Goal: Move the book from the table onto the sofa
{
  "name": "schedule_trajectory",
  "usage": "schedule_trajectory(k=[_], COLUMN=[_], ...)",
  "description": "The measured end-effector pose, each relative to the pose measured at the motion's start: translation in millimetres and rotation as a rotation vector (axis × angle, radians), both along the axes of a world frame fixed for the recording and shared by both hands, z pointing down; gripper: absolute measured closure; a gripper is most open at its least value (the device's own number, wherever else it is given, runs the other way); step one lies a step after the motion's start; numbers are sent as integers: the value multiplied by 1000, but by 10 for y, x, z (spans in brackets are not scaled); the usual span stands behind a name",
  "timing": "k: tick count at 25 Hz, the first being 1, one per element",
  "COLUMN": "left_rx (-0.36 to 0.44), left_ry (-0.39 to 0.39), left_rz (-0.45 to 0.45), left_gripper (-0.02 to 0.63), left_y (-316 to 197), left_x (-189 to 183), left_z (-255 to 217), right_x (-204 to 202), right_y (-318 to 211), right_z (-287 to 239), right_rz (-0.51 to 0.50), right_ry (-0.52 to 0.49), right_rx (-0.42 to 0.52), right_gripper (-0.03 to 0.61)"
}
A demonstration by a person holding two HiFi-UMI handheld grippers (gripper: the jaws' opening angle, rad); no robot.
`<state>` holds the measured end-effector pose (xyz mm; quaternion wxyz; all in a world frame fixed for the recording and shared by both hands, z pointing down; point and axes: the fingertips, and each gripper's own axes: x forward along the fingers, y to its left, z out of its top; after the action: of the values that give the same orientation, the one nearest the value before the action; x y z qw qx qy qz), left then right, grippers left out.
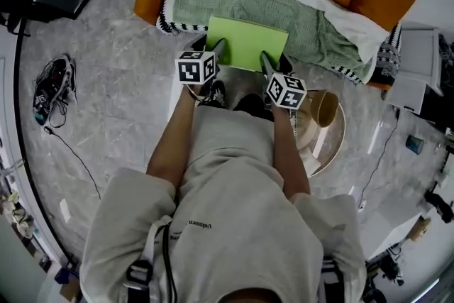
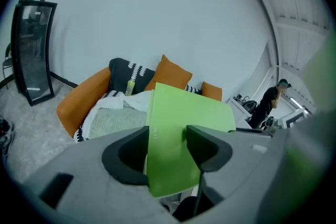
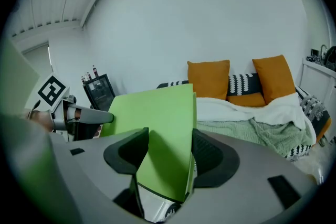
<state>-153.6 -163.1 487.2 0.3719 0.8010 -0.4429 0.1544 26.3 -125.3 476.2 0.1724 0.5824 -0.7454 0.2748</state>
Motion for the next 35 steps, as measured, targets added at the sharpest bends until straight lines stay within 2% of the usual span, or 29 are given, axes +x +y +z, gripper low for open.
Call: schedule_trajectory(k=[8,16,21,29,35], left_rx=[28,50,28,-1,-31], left_ry=[-22,-28,-17,-54,-79], left_rz=[-49,-71,-86,-142,-151], left_gripper=[383,383,385,385,385], left_y=[-239,-689,-929,-1481,-1898], left_x=[-243,-302,-203,-118,97], left_z=[-112,-209,-161,-84,60], right_x=[-226,-280,-174,-77,132], right_y=[-356,-860,-1147,-1828,-2274], right_z=[-67,-144,-118,7,175], right_rz=[-77,-102,-126,-175,-186], right_ry=[-12,-22,-11,-39,-63], right_rx=[41,52,30,-11,-55], right_gripper=[327,327,327,327,327])
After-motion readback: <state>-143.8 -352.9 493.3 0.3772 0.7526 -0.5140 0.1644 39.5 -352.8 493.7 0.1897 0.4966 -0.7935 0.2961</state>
